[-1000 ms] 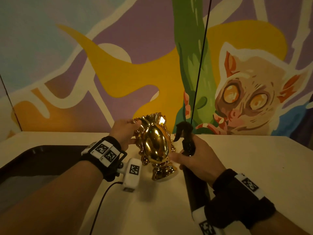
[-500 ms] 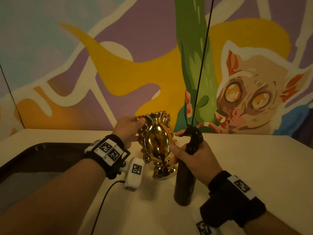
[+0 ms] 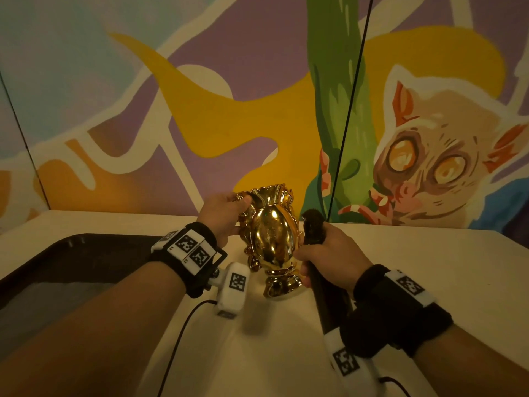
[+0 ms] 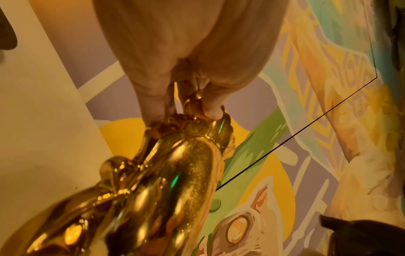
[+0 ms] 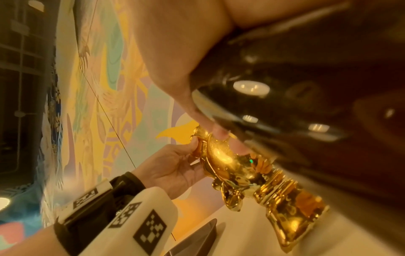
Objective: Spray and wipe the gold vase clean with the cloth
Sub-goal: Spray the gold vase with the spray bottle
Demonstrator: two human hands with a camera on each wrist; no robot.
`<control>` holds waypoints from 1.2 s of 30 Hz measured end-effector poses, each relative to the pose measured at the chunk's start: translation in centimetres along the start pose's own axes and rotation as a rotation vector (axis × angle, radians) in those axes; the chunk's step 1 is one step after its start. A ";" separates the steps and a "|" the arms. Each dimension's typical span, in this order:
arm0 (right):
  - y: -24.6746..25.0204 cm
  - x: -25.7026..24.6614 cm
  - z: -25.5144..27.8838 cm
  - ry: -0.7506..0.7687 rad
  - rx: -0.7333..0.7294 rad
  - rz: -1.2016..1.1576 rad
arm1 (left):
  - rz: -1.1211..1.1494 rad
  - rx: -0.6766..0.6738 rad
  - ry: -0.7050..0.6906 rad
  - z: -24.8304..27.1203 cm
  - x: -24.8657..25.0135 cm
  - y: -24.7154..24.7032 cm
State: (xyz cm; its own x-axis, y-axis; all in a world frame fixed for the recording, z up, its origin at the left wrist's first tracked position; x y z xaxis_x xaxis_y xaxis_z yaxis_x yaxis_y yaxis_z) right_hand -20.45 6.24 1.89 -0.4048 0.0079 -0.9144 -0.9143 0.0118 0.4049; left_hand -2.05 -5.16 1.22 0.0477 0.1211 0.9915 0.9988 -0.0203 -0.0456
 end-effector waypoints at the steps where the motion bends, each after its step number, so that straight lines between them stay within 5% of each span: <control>1: 0.0 0.0 0.1 -0.006 -0.004 0.006 | -0.002 -0.001 -0.002 0.0 0.0 0.0; 26: 0.4 1.3 4.1 -0.132 -0.085 0.151 | 0.042 -0.022 -0.005 0.4 0.3 0.4; 36: 3.1 1.2 4.5 0.086 0.117 0.017 | -0.049 -0.138 -0.107 1.3 1.6 -0.9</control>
State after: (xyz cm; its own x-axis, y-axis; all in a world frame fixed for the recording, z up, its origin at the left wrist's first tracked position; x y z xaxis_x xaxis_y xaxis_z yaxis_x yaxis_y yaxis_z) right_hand -23.73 10.80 2.10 -0.4241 -0.0770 -0.9023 -0.9017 0.1287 0.4128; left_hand -2.86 -3.67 2.67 0.0073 0.2301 0.9731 0.9888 -0.1470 0.0273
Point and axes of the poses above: each hand's wrist, its own z-axis away from the middle knuckle, its own y-axis out of the back of the hand, x = y × z, the point moved 6 cm from there along -z, towards the middle knuckle, and after that the axes turned 4 degrees about -y, right-handed, at the moved point
